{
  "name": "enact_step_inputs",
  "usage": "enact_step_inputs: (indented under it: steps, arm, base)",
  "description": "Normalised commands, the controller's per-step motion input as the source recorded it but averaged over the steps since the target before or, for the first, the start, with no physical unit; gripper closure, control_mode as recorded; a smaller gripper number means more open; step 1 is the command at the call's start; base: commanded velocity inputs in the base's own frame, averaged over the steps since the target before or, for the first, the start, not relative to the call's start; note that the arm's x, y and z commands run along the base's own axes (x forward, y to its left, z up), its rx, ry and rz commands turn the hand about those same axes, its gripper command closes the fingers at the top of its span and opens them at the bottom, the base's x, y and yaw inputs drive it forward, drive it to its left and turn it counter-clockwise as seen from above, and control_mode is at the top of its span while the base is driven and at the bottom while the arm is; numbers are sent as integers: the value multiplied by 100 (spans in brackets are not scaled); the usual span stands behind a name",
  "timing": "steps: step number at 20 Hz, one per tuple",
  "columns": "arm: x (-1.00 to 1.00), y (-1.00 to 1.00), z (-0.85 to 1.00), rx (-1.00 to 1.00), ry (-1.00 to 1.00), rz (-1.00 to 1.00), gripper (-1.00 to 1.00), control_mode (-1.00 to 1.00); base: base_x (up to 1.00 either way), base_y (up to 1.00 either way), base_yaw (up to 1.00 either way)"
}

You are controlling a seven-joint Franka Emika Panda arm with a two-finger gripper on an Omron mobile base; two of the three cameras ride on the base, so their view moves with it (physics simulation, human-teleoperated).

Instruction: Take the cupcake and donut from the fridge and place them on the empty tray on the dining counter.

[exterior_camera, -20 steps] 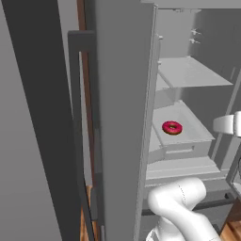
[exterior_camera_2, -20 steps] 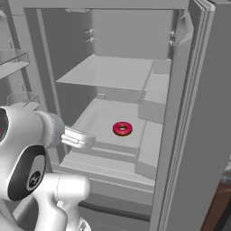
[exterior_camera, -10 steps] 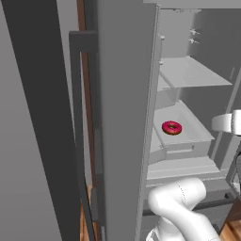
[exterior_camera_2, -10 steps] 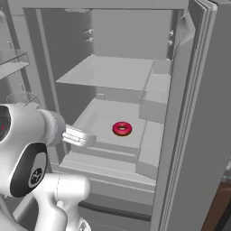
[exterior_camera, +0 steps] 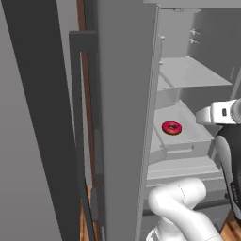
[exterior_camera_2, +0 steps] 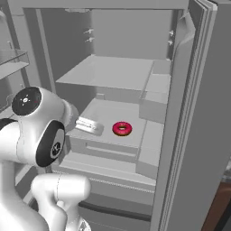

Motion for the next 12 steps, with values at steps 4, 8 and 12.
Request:
enact_step_inputs:
  steps: [4, 8, 12]
  arm:
    - [32, 0, -49, 0, 17, 11, -100, -100]
    - [37, 1, -33, 0, 7, 13, -100, -100]
    - [42, 9, -29, 0, 4, 6, -100, -100]
  base:
    - [0, 0, 0]
    - [0, 0, 0]
    - [0, 0, 0]
